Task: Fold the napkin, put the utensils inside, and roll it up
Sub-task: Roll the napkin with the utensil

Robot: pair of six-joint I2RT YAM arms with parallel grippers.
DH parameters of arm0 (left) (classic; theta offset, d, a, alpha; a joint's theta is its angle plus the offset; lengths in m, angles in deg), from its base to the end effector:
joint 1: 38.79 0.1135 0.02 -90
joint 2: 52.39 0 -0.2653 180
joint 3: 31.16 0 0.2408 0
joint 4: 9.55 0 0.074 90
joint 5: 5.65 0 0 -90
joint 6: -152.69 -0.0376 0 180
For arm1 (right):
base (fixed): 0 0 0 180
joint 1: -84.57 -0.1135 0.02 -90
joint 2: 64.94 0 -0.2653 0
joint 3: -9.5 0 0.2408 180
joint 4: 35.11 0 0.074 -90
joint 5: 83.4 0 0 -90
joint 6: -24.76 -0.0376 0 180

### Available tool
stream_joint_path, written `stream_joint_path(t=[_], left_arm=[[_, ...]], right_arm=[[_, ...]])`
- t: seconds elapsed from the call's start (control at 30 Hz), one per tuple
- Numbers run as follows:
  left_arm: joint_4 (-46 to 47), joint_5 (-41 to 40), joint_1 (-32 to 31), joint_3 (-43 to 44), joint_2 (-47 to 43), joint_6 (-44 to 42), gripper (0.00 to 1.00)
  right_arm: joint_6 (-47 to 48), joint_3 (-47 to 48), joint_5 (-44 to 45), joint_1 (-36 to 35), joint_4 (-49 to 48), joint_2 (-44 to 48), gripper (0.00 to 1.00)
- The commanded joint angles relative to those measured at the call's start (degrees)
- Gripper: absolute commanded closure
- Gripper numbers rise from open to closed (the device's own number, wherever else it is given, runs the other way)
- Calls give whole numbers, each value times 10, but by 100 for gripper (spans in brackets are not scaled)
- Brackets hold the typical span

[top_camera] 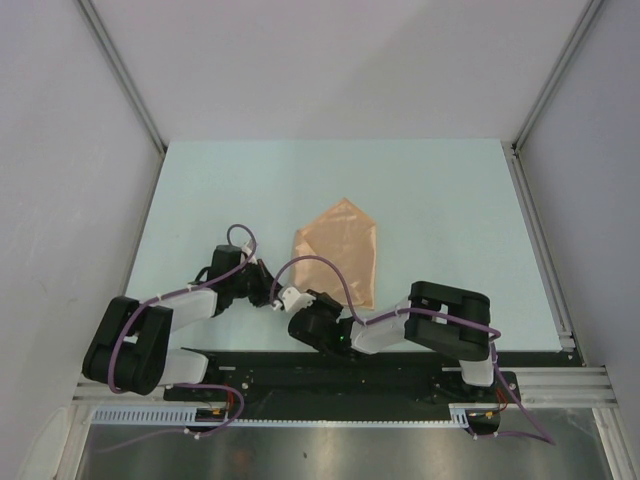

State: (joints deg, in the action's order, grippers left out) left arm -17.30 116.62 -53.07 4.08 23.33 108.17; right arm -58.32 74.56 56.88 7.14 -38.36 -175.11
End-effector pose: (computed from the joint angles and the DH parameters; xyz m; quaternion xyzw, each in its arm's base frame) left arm 0.1968 -0.0708 0.1354 -0.1459 0.8911 -0.3957 0.1676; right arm 0.1054 0.3396 0.1265 -0.4265 0.7289 -0.1036 0.5254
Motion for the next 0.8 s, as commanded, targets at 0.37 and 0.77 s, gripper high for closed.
stream_joint_path(t=[0.37, 0.77], left_arm=[[-27, -49, 6, 23, -53, -32, 31], [-62, -189, 7, -53, -219, -45, 14]], right_arm=[[5, 15, -163, 21, 59, 7, 100], [-67, 101, -388, 87, 231, 55, 100]])
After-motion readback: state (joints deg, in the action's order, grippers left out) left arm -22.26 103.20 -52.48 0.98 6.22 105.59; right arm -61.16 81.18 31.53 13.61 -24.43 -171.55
